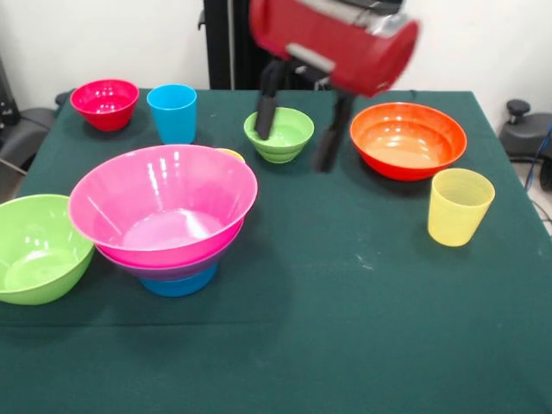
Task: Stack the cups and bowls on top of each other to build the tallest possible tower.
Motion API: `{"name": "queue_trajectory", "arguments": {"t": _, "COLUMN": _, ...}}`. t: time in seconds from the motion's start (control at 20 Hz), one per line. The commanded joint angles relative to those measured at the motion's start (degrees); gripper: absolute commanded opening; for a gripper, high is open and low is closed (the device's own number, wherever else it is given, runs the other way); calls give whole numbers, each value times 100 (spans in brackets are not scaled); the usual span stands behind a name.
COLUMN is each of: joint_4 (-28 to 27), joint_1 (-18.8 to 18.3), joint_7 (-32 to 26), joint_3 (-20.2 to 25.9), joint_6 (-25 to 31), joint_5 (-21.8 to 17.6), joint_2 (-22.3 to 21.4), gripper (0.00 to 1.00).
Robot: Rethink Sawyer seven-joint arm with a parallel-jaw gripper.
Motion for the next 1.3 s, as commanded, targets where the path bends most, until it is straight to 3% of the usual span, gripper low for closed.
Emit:
{"name": "queue_trajectory", "arguments": {"t": 0.05, "joint_4": 934, "joint_1": 305, "joint_7": 1583, "joint_3": 463, "joint_6": -151, "joint_5": 393, "joint_2": 47, "gripper": 100}}
{"name": "queue_trajectory", "arguments": {"t": 0.5, "joint_4": 927, "joint_1": 778, "joint_7": 2401, "joint_3": 157, "joint_6": -723, "joint_5": 639, "joint_2": 433, "gripper": 100}}
{"name": "queue_trajectory", "arguments": {"t": 0.7, "joint_4": 846, "joint_1": 952, "joint_7": 2605, "joint_3": -12, "joint_6": -860, "joint_5": 547, "joint_2": 562, "gripper": 100}}
{"name": "queue_trajectory", "arguments": {"t": 0.95, "joint_4": 980, "joint_1": 1044, "joint_7": 2491, "joint_3": -60, "joint_6": -964, "joint_5": 413, "joint_2": 574, "gripper": 100}}
{"name": "queue_trajectory", "arguments": {"t": 1.15, "joint_4": 1123, "joint_1": 1115, "joint_7": 2561, "joint_3": -125, "joint_6": -673, "joint_5": 464, "joint_2": 470, "gripper": 100}}
{"name": "queue_trajectory", "arguments": {"t": 1.3, "joint_4": 1192, "joint_1": 1141, "joint_7": 2621, "joint_3": -92, "joint_6": -772, "joint_5": 528, "joint_2": 532, "gripper": 100}}
